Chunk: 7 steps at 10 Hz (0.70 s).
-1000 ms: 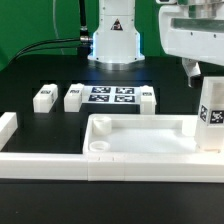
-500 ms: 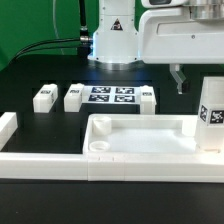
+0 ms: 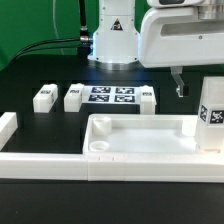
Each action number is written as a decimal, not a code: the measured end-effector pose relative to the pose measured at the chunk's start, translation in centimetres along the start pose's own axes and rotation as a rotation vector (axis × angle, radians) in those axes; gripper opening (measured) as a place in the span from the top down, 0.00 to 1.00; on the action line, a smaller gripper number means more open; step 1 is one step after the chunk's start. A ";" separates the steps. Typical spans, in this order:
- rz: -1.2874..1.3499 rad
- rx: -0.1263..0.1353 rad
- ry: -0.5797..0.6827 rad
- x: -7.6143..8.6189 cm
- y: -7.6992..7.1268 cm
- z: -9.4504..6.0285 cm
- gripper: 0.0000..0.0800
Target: Assemble desk
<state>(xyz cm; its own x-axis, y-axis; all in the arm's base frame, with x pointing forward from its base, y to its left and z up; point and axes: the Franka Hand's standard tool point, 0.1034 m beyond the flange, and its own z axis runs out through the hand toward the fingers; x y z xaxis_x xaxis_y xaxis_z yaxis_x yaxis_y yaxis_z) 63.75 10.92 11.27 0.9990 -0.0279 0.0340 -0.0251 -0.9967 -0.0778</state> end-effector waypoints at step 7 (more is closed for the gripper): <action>0.046 0.003 -0.001 0.0 0.0 0.1 0.64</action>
Offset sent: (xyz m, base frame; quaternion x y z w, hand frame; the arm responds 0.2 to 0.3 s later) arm 0.0000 0.0000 0.0000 0.0000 0.0000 0.0000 1.0000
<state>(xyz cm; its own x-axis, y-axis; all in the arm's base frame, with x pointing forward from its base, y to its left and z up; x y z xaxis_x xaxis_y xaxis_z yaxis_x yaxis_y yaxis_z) 63.75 10.87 11.21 0.9969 -0.0733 0.0295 -0.0707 -0.9941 -0.0822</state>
